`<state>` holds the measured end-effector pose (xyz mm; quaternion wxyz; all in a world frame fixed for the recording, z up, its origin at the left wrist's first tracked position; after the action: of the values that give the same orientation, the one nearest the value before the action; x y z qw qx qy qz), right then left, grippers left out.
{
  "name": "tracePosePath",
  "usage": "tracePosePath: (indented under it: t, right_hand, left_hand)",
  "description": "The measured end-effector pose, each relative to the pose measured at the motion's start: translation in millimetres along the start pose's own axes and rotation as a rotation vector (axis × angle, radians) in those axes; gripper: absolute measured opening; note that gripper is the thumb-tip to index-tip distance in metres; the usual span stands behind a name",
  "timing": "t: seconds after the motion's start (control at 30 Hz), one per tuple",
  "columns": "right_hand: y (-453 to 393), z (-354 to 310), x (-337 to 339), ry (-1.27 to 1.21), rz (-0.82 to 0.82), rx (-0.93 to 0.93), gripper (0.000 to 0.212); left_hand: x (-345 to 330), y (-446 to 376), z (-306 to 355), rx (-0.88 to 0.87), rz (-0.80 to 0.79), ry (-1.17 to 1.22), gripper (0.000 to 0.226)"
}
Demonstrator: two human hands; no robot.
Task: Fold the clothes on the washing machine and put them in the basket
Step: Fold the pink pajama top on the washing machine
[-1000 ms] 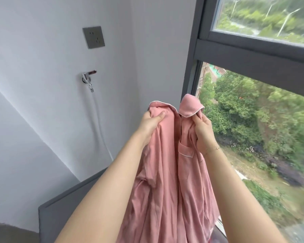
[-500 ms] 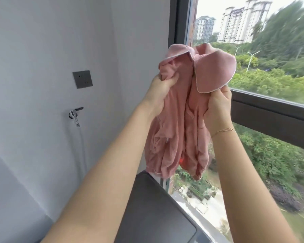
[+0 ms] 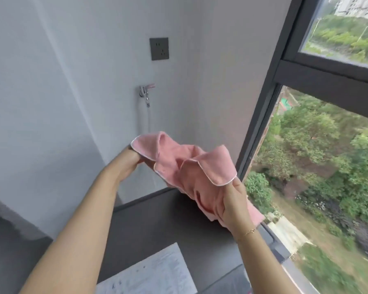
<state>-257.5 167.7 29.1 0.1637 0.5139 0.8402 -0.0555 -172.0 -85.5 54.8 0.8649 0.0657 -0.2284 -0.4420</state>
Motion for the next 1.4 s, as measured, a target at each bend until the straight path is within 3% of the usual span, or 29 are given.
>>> tracePosePath:
  t: [0.07, 0.13, 0.27, 0.33, 0.43, 0.57, 0.63, 0.73, 0.87, 0.97, 1.03, 1.1, 1.23, 1.3, 1.4]
  right_hand:
    - [22.2, 30.9, -21.5, 0.041, -0.080, -0.114, 0.018]
    - [46.5, 61.4, -40.4, 0.072, -0.207, -0.190, 0.017]
    - [84.1, 111.0, -67.5, 0.307, -0.387, -0.064, 0.017]
    - [105.0, 142.7, -81.1, 0.395, -0.428, -0.099, 0.019]
    - [148.2, 185.6, -107.0, 0.455, -0.543, -0.191, 0.021]
    - [204.0, 243.6, -132.9, 0.662, -1.025, -0.364, 0.020]
    - [219.1, 271.1, -129.8, 0.772, -1.179, -0.333, 0.045]
    - [201.6, 266.9, -118.7, 0.857, -0.953, -0.255, 0.054]
    - [148.6, 240.9, -93.5, 0.979, -0.691, -0.008, 0.045]
    - [115.0, 240.0, -65.2, 1.261, -0.514, 0.167, 0.037]
    - [101.7, 241.6, -46.7, 1.505, -0.427, 0.209, 0.029]
    - [98.5, 240.4, -36.3, 1.638, -0.413, 0.090, 0.023]
    - [103.1, 228.9, -28.0, 1.657, -0.559, -0.175, 0.022]
    - [109.2, 219.0, -19.5, 1.508, -0.545, -0.311, 0.018]
    - [116.2, 204.7, -2.9, 1.144, -0.389, -0.460, 0.021]
  left_hand:
    - [30.6, 10.2, -45.3, 0.215, 0.034, -0.212, 0.026]
    - [50.3, 19.9, -81.8, 0.280, 0.018, -0.287, 0.045]
    - [86.2, 45.8, -146.5, 0.379, 0.117, -0.122, 0.057]
    - [108.5, 57.1, -187.6, 0.433, 0.233, 0.024, 0.049]
    - [140.5, 85.0, -257.6, 0.346, 0.452, 0.404, 0.037]
    - [139.2, 132.6, -319.6, 0.405, 0.605, 0.589, 0.038]
    - [123.8, 147.6, -331.8, 0.435, 0.615, 0.572, 0.039]
    - [92.3, 156.9, -331.0, 0.388, 0.586, 0.469, 0.032]
    - [43.6, 154.1, -316.7, 0.287, 0.531, -0.039, 0.026]
    - [-4.9, 151.3, -302.4, 0.142, 0.321, -0.059, 0.028]
    - [-27.2, 147.7, -312.6, 0.102, 0.281, -0.236, 0.032]
    - [-34.3, 150.6, -327.0, 0.120, 0.300, -0.379, 0.040]
    - [-36.2, 158.5, -331.1, 0.118, 0.270, -0.560, 0.050]
    - [-34.9, 156.8, -325.1, 0.153, 0.224, -0.573, 0.053]
    - [-34.4, 157.0, -313.6, 0.233, 0.207, -0.565, 0.053]
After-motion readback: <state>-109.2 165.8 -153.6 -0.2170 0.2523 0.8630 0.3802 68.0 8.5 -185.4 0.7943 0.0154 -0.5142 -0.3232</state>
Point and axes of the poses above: each hand's wrist, its own y-axis away from the middle knuckle, its own x-axis out of the back of the hand, z = x × y, the point moved 3 cm from there along -y, towards the middle knuckle, and after that the axes turned 6 degrees about x, right-handed, at the moved point
